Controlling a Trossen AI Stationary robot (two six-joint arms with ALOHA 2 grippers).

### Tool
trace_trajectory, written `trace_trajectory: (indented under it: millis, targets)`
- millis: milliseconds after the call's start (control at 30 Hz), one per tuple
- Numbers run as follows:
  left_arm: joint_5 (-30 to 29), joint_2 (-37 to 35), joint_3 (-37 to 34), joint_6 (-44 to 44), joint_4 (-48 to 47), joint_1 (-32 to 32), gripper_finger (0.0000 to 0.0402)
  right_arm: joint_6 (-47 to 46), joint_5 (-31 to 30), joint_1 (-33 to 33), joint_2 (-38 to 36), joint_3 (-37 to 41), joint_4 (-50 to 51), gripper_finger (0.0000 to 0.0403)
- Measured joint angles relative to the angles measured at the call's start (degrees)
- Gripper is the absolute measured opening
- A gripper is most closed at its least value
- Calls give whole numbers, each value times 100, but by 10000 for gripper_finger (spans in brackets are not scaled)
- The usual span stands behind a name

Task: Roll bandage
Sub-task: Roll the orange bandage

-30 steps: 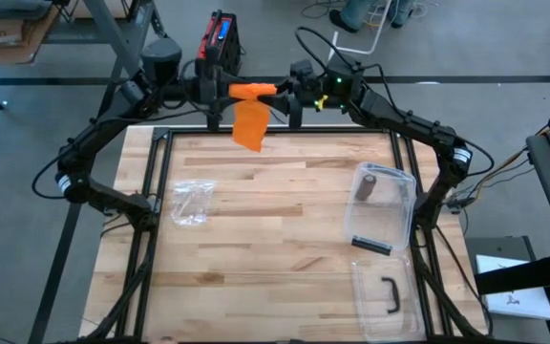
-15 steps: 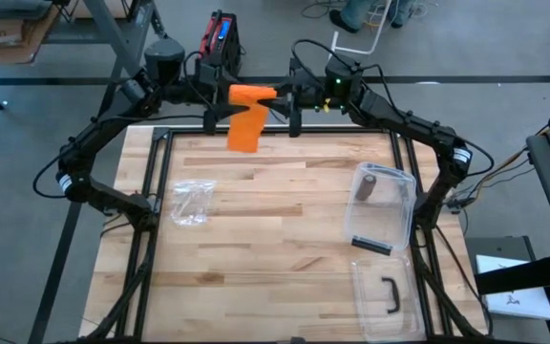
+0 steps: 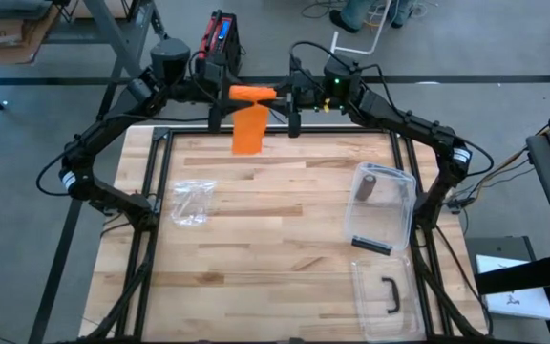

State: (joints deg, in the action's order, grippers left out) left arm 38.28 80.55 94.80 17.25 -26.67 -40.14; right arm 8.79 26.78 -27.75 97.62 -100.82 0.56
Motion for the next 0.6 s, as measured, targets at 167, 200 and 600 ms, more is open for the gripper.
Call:
trace_trajectory:
  millis: [167, 200, 600]
  targets:
    - [1, -4, 0, 313, -70, -5, 96, -445, 24, 0, 0, 0, 78, 104]
    - [2, -11, 0, 442, -110, -5, 86, -641, 63, 0, -3, 0, 91, 113]
    - [-2, -118, 0, 1957, -36, -7, 88, -2569, 195, -4, -114, 2, -27, 287]
